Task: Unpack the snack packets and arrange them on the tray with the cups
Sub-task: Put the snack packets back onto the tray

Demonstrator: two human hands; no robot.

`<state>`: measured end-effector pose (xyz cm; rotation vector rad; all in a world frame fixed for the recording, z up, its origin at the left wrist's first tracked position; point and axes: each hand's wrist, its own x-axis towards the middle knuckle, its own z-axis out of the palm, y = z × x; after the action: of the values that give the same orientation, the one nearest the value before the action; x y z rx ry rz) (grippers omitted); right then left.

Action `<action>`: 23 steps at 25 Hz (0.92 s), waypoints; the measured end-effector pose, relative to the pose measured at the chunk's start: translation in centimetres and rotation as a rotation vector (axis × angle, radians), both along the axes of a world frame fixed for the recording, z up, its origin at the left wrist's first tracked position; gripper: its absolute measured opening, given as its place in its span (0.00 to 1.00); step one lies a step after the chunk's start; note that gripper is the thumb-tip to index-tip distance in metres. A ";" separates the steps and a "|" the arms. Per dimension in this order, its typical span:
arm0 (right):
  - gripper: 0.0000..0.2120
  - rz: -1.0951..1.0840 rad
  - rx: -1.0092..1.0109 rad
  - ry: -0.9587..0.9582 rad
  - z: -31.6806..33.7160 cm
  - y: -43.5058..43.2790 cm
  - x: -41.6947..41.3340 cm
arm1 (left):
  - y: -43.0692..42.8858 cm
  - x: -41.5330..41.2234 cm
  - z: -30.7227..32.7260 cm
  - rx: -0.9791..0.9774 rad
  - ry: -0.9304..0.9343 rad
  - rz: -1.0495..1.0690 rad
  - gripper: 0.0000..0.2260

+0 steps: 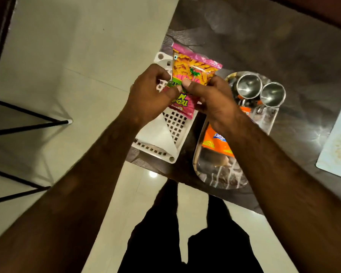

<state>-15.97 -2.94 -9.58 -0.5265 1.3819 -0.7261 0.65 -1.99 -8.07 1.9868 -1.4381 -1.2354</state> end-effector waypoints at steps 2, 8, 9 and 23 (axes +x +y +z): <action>0.13 -0.024 -0.021 -0.068 1.1 1.1 -2.4 | 0.2 -1.4 1.5 0.161 0.332 0.009 0.23; 0.14 -0.009 0.082 -0.065 1.2 6.6 -9.9 | 4.4 -8.7 0.7 0.388 0.520 0.105 0.21; 0.16 -0.025 0.126 -0.050 1.1 8.0 -11.6 | 5.7 -10.4 0.4 0.416 0.539 0.116 0.21; 0.20 -0.227 0.247 0.137 -3.9 10.3 -22.4 | 8.5 -19.9 -4.9 -0.094 -0.461 -0.589 0.20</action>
<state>-38.37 7.36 -13.44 -0.2293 1.6511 -0.6968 -19.25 6.52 -12.98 1.9253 -2.3849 -0.9066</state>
